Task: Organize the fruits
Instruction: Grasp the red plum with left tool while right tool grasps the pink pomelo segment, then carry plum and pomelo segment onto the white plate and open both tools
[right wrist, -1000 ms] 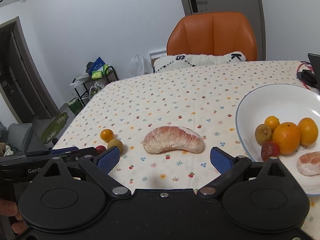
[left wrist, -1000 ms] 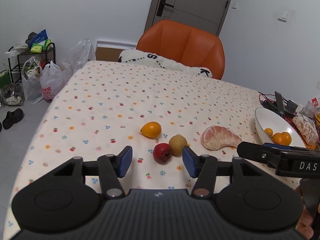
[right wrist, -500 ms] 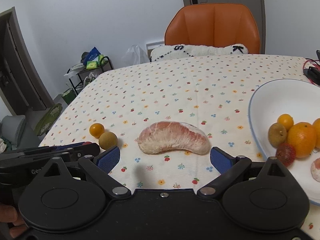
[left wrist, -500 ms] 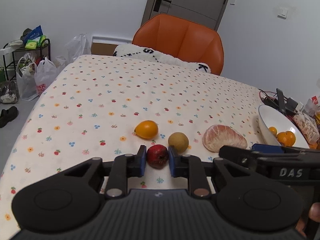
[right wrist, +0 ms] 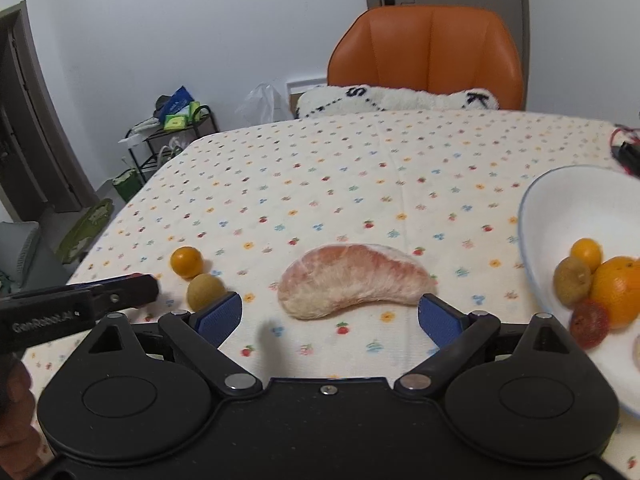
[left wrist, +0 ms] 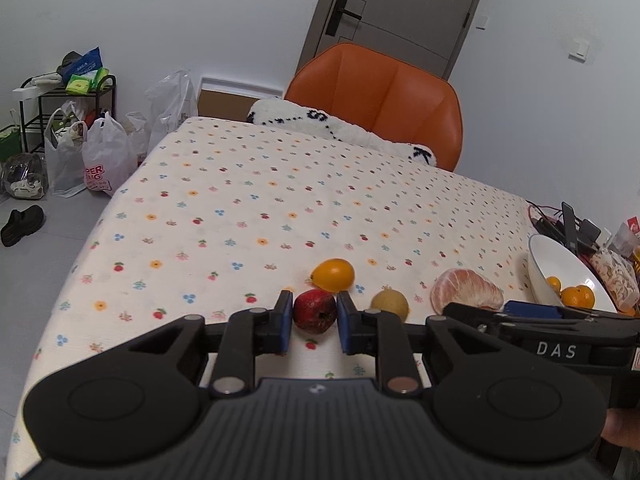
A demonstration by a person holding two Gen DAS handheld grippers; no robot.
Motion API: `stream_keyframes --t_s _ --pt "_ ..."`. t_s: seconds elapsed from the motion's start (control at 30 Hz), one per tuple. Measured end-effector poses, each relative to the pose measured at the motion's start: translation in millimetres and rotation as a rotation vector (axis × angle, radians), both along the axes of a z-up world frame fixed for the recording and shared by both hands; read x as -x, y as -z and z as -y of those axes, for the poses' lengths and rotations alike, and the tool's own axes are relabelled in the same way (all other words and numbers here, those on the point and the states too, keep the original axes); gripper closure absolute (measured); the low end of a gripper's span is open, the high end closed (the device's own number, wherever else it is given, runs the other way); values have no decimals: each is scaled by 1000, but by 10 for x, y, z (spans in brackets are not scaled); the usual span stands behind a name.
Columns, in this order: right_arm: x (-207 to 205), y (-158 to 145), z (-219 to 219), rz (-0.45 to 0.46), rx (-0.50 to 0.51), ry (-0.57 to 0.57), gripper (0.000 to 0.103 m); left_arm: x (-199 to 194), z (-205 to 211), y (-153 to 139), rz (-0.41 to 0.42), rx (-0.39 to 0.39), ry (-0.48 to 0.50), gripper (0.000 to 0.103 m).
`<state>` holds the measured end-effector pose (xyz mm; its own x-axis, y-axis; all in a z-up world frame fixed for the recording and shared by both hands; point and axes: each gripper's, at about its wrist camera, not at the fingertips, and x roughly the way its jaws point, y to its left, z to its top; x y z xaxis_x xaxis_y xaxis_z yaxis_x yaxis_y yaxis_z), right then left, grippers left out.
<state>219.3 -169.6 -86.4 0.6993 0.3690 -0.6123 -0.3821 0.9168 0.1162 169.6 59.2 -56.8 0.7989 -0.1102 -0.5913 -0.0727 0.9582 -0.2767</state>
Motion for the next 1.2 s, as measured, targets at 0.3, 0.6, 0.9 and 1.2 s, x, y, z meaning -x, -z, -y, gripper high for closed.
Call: stream_keyframes --t_s 0.3,0.6,0.9,1.2 --pt "-82 16 -109 40 94 -2 8 40 -63 -23 10 9 -18 82" --pt "-137 64 -195 64 158 -1 5 89 -80 -50 14 10 -28 82" --pt "-91 31 -146 65 105 -43 15 104 -37 -128 25 -5 -25 82" --pt "71 -192 44 116 44 -49 15 154 196 -287 52 -36 1 82"
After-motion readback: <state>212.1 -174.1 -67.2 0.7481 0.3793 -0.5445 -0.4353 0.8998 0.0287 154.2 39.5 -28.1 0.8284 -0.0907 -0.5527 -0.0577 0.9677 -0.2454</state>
